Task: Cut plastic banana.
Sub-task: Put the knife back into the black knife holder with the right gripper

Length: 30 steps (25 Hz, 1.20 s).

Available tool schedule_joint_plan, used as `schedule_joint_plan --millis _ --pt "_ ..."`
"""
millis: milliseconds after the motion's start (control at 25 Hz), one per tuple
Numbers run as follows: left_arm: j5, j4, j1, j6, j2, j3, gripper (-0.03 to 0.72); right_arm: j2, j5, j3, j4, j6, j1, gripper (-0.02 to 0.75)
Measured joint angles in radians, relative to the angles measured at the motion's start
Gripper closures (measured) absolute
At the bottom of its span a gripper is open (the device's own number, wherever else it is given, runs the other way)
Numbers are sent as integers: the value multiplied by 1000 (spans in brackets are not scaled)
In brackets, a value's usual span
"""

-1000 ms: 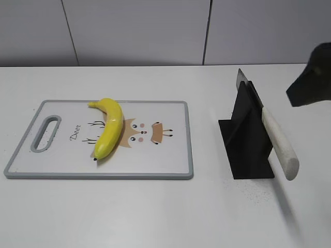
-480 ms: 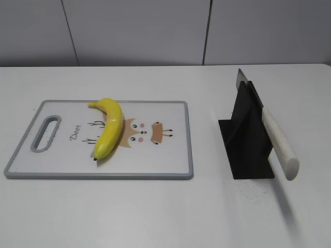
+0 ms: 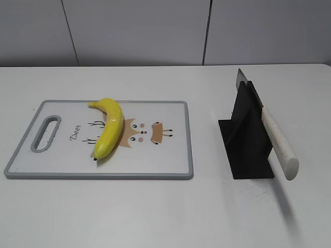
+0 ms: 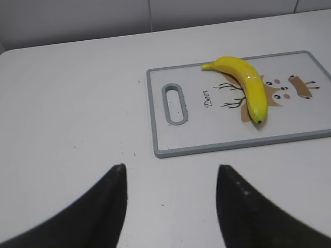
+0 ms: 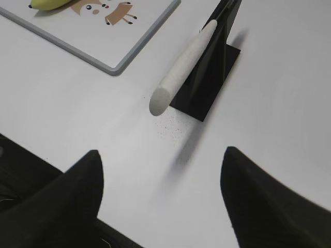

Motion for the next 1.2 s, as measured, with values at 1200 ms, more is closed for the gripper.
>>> schedule_joint_plan --millis 1200 --pt "0 -5 0 0 -1 0 103 -445 49 158 19 36 -54 183"
